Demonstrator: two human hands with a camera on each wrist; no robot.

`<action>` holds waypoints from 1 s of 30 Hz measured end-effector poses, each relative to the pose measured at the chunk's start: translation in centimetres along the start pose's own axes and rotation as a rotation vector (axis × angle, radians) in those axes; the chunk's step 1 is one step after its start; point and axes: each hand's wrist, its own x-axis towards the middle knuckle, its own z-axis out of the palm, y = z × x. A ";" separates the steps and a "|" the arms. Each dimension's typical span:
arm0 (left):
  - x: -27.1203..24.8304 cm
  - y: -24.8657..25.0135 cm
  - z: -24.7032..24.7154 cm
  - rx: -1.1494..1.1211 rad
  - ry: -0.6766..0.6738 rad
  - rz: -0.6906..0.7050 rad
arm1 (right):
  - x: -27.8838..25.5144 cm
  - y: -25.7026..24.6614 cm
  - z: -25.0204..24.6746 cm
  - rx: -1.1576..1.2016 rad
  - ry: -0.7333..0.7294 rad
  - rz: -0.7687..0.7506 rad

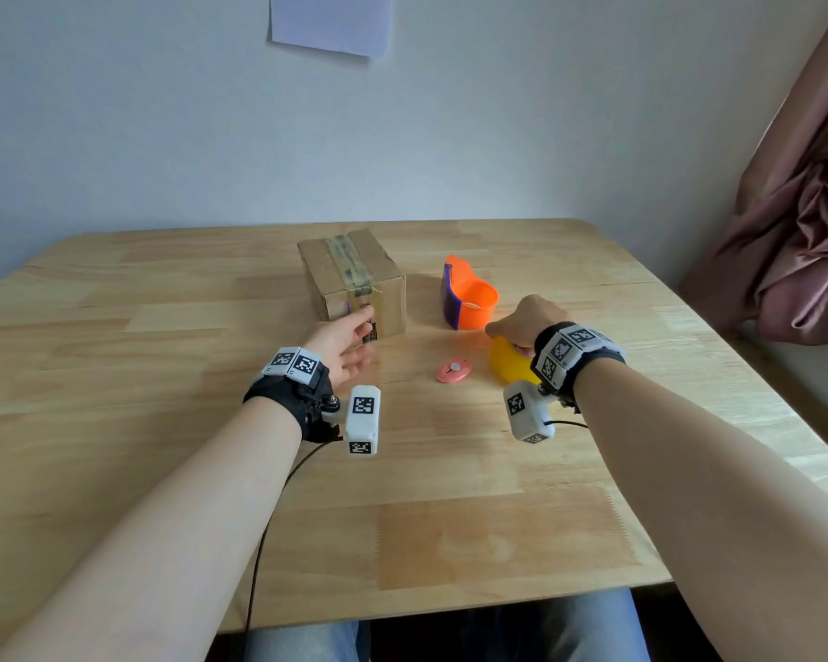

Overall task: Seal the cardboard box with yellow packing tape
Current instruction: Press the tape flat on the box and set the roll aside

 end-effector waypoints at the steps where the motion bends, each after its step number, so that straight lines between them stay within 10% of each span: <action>1: 0.2 0.0 -0.1 0.013 0.002 0.011 | 0.0 -0.3 -0.2 -0.004 0.002 -0.019; 10: 1.1 0.9 -2.5 0.165 -0.058 0.079 | -1.0 -9.0 -1.7 0.248 0.253 -0.484; 16: 2.1 1.0 -2.9 0.132 -0.058 0.134 | -1.4 -13.0 1.4 0.200 0.024 -0.825; 30: 3.5 -1.1 -2.4 0.079 0.007 0.250 | 2.5 -13.7 6.9 0.593 0.025 -0.697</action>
